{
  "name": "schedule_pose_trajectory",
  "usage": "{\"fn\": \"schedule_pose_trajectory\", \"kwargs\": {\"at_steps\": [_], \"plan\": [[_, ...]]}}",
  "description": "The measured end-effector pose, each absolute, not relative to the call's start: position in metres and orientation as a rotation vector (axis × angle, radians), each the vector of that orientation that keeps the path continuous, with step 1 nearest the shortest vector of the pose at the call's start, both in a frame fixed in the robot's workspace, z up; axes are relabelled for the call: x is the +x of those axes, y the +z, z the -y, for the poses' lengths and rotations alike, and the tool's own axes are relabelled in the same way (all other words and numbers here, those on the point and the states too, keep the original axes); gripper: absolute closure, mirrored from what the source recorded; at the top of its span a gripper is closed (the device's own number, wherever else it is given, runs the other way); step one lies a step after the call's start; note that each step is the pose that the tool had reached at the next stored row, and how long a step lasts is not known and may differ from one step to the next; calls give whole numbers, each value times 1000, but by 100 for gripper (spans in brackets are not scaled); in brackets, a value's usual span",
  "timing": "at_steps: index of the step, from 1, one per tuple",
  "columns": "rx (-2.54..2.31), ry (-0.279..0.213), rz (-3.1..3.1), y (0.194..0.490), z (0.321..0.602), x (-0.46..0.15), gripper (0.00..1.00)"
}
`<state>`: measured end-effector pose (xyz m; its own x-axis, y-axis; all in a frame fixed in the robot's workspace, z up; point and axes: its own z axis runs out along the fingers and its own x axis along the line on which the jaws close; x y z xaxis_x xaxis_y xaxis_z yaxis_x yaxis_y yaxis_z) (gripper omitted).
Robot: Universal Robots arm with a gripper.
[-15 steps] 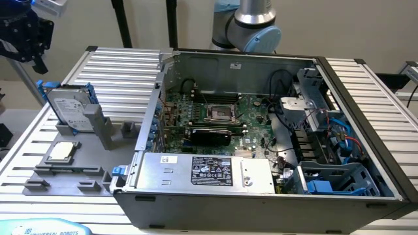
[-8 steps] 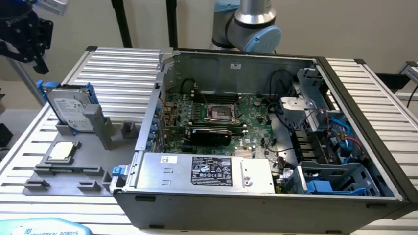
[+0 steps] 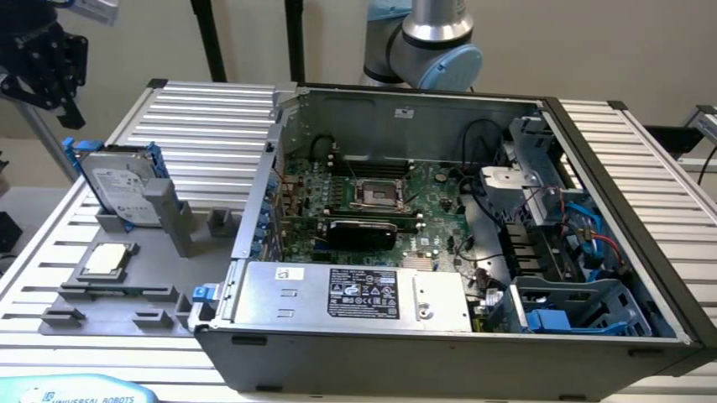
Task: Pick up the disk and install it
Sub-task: 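Pick up the disk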
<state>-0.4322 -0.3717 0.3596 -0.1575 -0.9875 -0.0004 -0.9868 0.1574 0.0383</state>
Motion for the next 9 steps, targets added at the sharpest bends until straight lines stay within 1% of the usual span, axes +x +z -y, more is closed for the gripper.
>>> {"fn": "schedule_pose_trajectory", "kwargs": {"at_steps": [9], "plan": [[2147, -48, 2272, 358, 372, -432, 89]]}}
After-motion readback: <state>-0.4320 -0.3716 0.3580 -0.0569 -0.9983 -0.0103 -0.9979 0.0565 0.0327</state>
